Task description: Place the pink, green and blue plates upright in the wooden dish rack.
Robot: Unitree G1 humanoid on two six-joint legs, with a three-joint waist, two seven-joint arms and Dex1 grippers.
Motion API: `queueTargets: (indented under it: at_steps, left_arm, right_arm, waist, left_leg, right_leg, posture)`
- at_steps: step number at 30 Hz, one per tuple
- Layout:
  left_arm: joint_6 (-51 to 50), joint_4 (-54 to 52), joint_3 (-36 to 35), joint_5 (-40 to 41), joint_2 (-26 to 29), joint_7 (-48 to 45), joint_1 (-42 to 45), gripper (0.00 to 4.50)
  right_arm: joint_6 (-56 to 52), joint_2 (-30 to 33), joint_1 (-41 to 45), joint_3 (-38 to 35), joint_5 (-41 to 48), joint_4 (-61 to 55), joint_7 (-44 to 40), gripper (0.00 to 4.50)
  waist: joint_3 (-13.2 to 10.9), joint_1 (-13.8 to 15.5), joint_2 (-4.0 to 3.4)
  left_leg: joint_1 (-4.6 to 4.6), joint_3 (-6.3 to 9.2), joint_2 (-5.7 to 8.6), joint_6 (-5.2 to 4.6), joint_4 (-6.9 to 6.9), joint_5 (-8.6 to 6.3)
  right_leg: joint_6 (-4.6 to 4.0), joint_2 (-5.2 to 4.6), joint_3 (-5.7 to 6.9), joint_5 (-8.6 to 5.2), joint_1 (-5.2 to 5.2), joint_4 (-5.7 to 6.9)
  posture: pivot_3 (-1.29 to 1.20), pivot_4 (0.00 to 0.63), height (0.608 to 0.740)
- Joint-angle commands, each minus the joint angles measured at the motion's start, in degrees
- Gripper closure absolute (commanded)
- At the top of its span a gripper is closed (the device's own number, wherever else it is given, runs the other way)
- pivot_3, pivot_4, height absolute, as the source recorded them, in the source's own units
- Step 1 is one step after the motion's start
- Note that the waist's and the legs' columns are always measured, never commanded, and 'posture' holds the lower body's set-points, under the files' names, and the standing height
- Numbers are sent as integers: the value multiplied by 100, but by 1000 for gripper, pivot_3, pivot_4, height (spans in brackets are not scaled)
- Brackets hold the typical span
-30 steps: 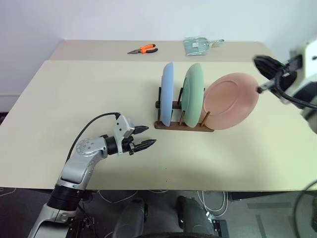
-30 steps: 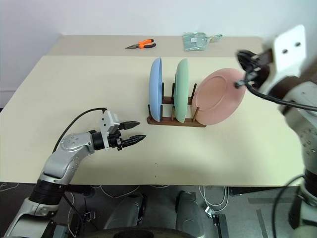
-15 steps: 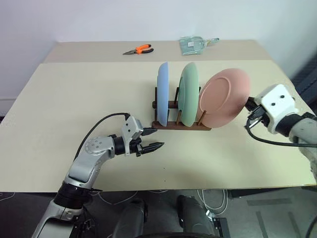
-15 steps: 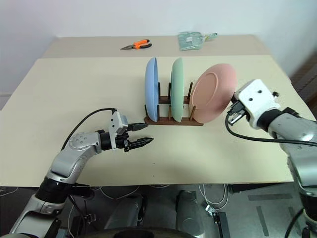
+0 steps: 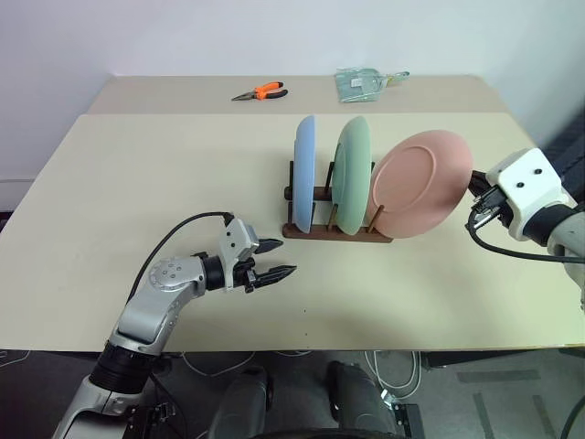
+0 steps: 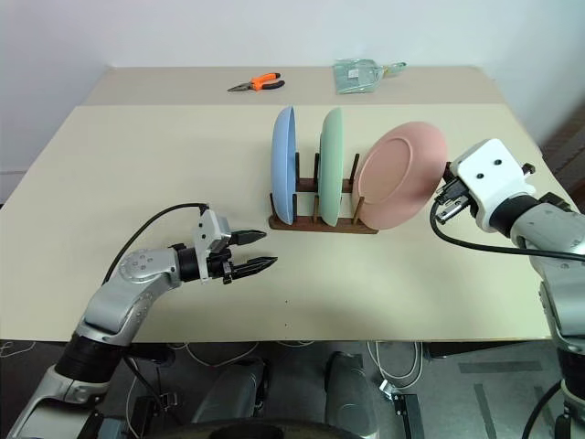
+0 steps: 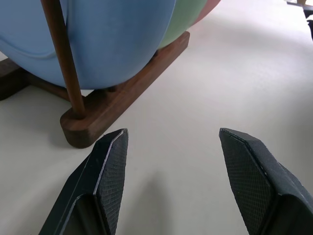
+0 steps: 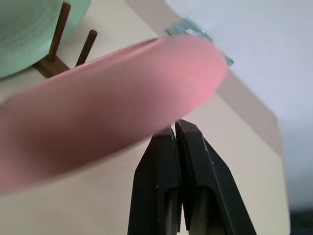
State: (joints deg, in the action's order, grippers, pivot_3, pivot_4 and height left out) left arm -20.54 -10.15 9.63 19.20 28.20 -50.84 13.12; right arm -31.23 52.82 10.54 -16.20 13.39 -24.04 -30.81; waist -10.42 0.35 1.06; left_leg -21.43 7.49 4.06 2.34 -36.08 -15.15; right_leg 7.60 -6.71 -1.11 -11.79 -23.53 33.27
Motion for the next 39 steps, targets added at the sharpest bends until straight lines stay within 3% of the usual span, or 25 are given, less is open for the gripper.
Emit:
queueTargets:
  at_steps: [1,16,26,31,35,39]
  left_arm:
    - [153,-137,-134,-11,64,9,-114,1448]
    - [412,210,-55,-98,-109,54,30,1448]
    - [613,442,-72,-203,-110,-34,49,1448]
    - [640,467,-99,-203,-88,-88,56,1448]
    - [660,514,-125,-191,-36,-178,73,1448]
    - [678,588,-140,-157,-28,-284,177,1448]
  right_arm:
    - [20,-97,294,29,179,-488,-78,4424]
    - [-265,-165,678,376,142,-655,-173,4424]
    - [-179,-132,534,188,-235,-385,-114,4424]
    - [-109,307,146,-275,-471,-239,-350,4424]
    - [-320,628,-308,-1175,188,-628,-1274,4424]
    - [-1144,563,-164,-1483,1409,-1477,-1633,4424]
  waist:
    - [-1,8,-1]
    - [-1,39,0]
    - [-1,38,0]
    - [-1,44,0]
    - [-1,42,0]
    - [0,0,-5]
  left_leg:
    - [0,0,0,0,0,0]
    - [-3,4,3,0,-4,0]
    - [-2,3,4,0,-3,0]
    - [-5,4,6,0,-6,0]
    - [-4,2,5,0,-4,0]
    - [3,0,-2,0,-3,0]
  right_leg:
    - [-1,0,0,0,0,0]
    - [-8,-3,1,5,1,-1]
    - [-9,-3,1,5,1,-1]
    - [-10,-4,1,7,1,-1]
    - [-9,-4,2,6,2,-1]
    - [4,1,1,-1,4,4]
  posture:
    - [0,150,740]
    - [0,150,740]
    - [0,150,740]
    - [0,150,740]
    - [0,150,740]
    - [0,150,740]
